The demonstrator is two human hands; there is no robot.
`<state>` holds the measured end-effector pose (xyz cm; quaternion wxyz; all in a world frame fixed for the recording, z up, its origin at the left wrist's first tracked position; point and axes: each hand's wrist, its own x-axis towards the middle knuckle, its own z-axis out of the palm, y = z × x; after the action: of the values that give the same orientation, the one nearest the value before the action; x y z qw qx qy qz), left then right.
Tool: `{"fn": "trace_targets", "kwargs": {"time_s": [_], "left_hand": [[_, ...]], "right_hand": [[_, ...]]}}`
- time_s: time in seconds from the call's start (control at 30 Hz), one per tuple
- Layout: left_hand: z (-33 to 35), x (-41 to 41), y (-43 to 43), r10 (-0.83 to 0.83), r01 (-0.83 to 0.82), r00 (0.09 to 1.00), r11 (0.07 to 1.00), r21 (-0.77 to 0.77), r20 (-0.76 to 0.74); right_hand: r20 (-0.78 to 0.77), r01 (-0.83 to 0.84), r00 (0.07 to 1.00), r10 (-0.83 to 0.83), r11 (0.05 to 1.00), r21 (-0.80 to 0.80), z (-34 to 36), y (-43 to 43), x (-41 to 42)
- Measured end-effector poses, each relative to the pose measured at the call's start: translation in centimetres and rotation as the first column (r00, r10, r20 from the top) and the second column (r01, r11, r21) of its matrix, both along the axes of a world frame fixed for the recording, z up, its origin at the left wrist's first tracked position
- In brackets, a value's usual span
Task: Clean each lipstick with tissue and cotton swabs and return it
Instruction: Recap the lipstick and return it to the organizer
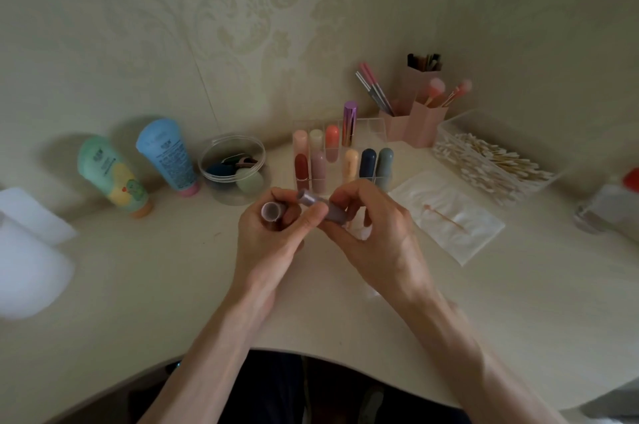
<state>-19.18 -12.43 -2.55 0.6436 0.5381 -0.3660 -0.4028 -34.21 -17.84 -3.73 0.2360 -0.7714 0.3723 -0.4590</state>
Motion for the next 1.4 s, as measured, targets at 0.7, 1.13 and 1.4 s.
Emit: {"fn": "trace_targets", "kwargs": {"time_s": [0.7, 1.13, 1.4], "left_hand": [[-0.5, -0.1, 0.0, -0.010, 0.015, 0.999, 0.994, -0.110, 0.052], [0.3, 0.2, -2.2, 0.030, 0.030, 0.952, 0.981, -0.191, 0.305], [1.7, 0.5, -5.7, 0.226, -0.049, 0.686, 0.963, -0.266, 0.692]], "right_hand": [[-0.004, 0.013, 1.000, -0.013, 0.992, -0.128, 0.3, -0.4, -0.7], [-0.062, 0.137, 0.988, -0.142, 0.987, -0.086, 0.2, -0.8, -1.2], [-0.080, 0.285, 0.954, -0.290, 0.956, -0.065, -0.3, -1.8, -2.1]]}}
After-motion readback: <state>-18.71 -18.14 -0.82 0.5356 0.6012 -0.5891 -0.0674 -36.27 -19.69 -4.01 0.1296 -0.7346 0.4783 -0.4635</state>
